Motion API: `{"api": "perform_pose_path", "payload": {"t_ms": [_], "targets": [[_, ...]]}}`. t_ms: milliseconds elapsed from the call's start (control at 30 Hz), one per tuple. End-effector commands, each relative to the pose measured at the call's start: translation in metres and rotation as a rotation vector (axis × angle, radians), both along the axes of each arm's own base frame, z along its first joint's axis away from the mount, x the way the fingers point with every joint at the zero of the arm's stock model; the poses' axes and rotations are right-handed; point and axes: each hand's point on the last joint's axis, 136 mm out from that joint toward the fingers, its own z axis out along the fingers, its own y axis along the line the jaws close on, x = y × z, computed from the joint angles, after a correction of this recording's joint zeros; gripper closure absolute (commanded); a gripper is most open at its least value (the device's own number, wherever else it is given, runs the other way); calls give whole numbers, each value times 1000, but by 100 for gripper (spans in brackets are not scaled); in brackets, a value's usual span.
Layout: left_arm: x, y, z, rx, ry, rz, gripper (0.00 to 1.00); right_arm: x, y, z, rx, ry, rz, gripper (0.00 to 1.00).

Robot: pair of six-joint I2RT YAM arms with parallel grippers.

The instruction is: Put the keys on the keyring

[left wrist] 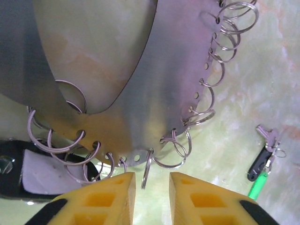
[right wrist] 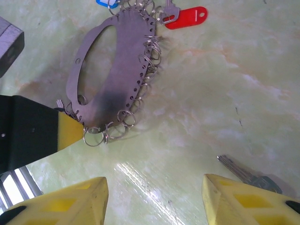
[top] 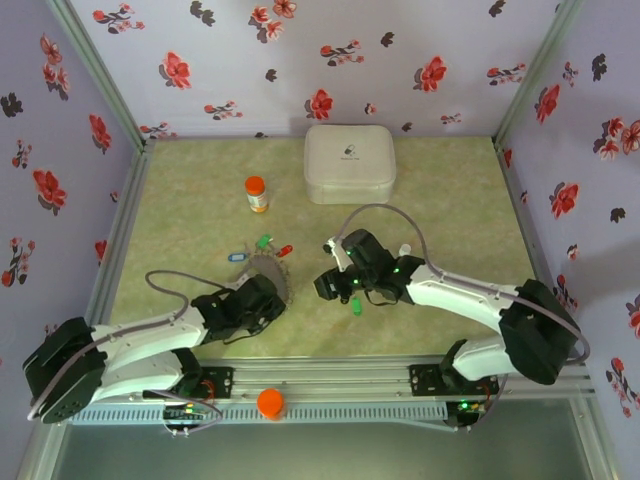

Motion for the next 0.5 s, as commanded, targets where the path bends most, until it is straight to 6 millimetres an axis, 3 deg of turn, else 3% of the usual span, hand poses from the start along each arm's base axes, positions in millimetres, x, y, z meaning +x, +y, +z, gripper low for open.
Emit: {"api": "perform_pose_path", "payload": {"t_ms": [0,167,333,467], "targets": [[-2,14,1,37,-11,35,73,1,15,7,48,-21,49,46],[1,38,23,135,-68,45,73,-2,26,0,49,56,63,51],[8,68,39,206,-123,96,73,-14,50,-7,70,155,35,48],[23,71,49,220,-183,101,75,-22,65,-21,92,264,-38,44]]}}
